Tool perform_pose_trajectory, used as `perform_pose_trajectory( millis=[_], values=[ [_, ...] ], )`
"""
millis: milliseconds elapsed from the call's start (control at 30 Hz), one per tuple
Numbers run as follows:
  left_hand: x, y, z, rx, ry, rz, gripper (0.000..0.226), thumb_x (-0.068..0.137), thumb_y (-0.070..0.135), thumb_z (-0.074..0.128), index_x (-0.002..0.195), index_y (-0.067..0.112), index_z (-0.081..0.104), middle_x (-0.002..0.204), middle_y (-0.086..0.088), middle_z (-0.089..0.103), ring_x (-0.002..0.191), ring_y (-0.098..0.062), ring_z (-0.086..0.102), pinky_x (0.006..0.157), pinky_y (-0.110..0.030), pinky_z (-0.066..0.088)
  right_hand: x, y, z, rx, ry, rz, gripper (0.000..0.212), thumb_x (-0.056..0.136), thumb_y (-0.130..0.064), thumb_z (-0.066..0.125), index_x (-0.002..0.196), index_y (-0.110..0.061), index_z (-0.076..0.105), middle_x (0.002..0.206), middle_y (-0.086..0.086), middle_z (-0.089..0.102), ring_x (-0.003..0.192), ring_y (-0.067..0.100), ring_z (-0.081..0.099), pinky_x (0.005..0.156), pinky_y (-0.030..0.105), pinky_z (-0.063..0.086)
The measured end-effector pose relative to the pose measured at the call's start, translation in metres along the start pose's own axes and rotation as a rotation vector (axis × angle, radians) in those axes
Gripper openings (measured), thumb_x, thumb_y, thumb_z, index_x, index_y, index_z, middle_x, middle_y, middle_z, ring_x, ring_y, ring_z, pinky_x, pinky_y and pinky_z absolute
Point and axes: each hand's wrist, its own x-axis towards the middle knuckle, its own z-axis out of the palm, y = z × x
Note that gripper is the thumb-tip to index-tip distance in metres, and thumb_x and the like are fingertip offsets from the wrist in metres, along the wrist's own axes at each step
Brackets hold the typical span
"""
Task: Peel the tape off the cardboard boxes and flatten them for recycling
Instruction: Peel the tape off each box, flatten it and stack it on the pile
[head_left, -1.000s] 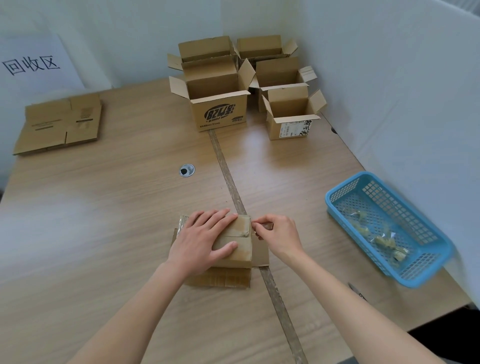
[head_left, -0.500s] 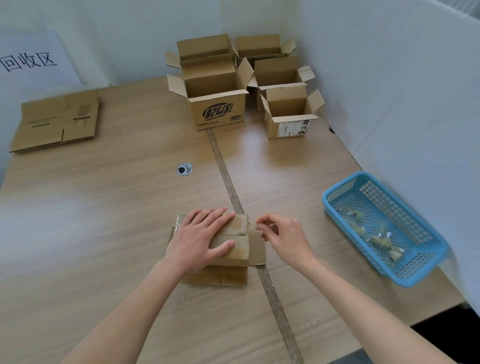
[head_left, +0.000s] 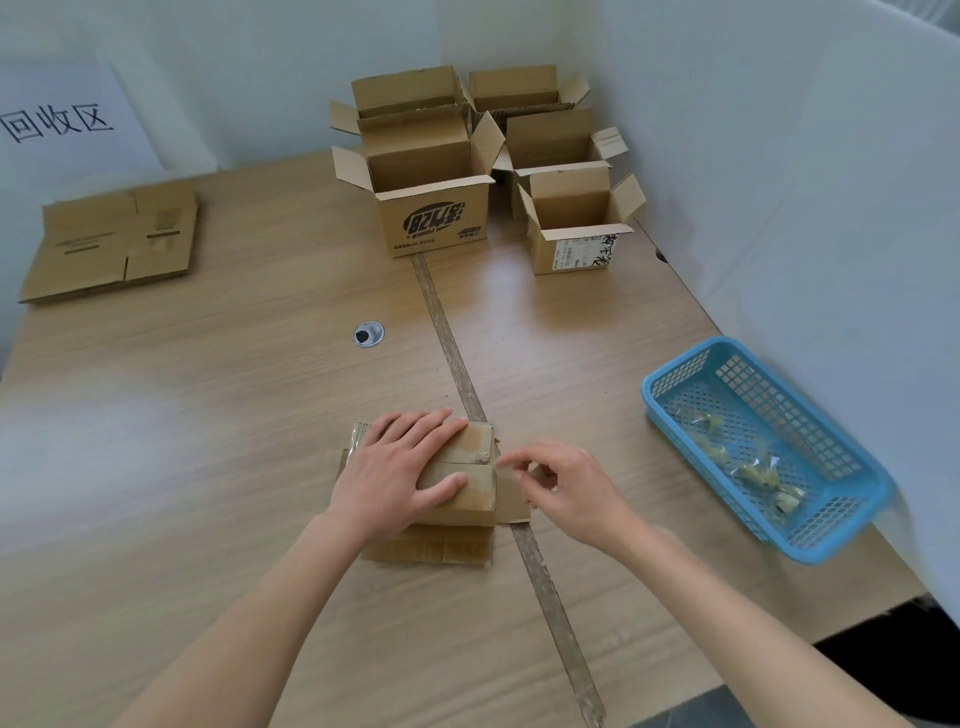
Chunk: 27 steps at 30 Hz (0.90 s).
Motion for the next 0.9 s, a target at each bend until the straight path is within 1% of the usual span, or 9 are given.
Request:
perform_pose_trajectory(
  millis=[67,133,167,233,333,433,533,800,900],
  values=[
    [0.001,0.000,0.000,-0.007,-0.002,-0.001,0.068,0.097,0.070,0.028,0.158,0.040,0.026,0.161,0.017,0.031,0.147,-0.010,0.030,0.123,-0.037,0.015,-0.001,-0.001,0.000,0.005,0.008,0.012,0.021,0.097,-0.015,0.066,0.110,-0.030,0.075,0.084,-0.006,0.057,0.067,0.019,0.057,0.068,0.033,0.052],
    [0.000,0.000,0.000,-0.008,-0.006,-0.003,0.068,0.097,0.070,0.027,0.158,0.040,0.025,0.162,0.017,0.031,0.147,-0.010,0.030,0.124,-0.038,0.015,-0.003,0.002,-0.003,-0.044,0.010,0.040,0.007,0.092,-0.029,0.074,0.097,-0.027,0.078,0.080,-0.004,0.057,0.065,0.015,0.057,0.067,0.037,0.051],
    [0.000,0.000,0.000,-0.003,-0.008,-0.005,0.068,0.097,0.070,0.026,0.158,0.041,0.024,0.162,0.018,0.030,0.148,-0.010,0.029,0.124,-0.038,0.014,-0.005,0.004,-0.005,-0.073,0.018,0.055,0.009,0.089,-0.033,0.077,0.090,-0.024,0.079,0.079,-0.004,0.060,0.063,0.009,0.056,0.066,0.036,0.050],
    [0.000,0.000,0.001,0.003,-0.010,-0.006,0.068,0.097,0.071,0.024,0.158,0.042,0.023,0.163,0.018,0.029,0.148,-0.010,0.028,0.124,-0.038,0.014,-0.008,0.006,-0.008,-0.111,0.042,0.100,0.016,0.082,-0.039,0.081,0.081,-0.024,0.078,0.076,-0.010,0.063,0.062,0.003,0.055,0.064,0.029,0.047],
    [0.000,0.001,0.000,-0.002,-0.008,-0.007,0.068,0.096,0.071,0.024,0.158,0.041,0.024,0.162,0.018,0.030,0.148,-0.011,0.029,0.124,-0.038,0.014,-0.012,0.006,-0.013,-0.141,0.105,0.171,0.022,0.071,-0.049,0.087,0.068,-0.032,0.072,0.069,-0.014,0.066,0.063,0.003,0.058,0.062,0.024,0.049],
    [0.000,0.002,0.000,0.010,-0.004,-0.011,0.068,0.096,0.071,0.024,0.158,0.041,0.025,0.162,0.018,0.030,0.147,-0.009,0.028,0.124,-0.037,0.013,-0.014,0.005,-0.014,-0.066,0.175,0.269,0.031,0.060,-0.053,0.092,0.059,-0.031,0.069,0.058,-0.018,0.066,0.053,0.002,0.060,0.054,0.019,0.046],
    [0.000,0.002,0.000,0.005,0.001,-0.014,0.068,0.096,0.071,0.025,0.157,0.040,0.027,0.161,0.018,0.032,0.147,-0.009,0.029,0.124,-0.037,0.014,-0.011,0.001,-0.011,-0.045,0.190,0.309,0.037,0.054,-0.055,0.093,0.056,-0.030,0.066,0.054,-0.021,0.065,0.049,-0.001,0.059,0.053,0.016,0.045],
    [0.000,0.002,0.001,0.007,0.002,-0.016,0.069,0.096,0.071,0.022,0.157,0.040,0.027,0.161,0.018,0.032,0.147,-0.008,0.029,0.124,-0.037,0.013,-0.016,-0.004,-0.013,-0.038,0.157,0.371,0.044,0.048,-0.051,0.098,0.064,-0.024,0.066,0.063,-0.013,0.071,0.055,0.003,0.067,0.058,0.027,0.057],
    [-0.001,0.003,0.001,0.011,0.000,-0.019,0.069,0.096,0.071,0.021,0.158,0.041,0.024,0.161,0.018,0.031,0.147,-0.008,0.027,0.125,-0.037,0.012,-0.023,-0.003,-0.019,-0.030,0.202,0.409,0.038,0.053,-0.040,0.099,0.070,-0.026,0.069,0.066,-0.011,0.072,0.060,0.002,0.068,0.060,0.020,0.055]
  ],
)
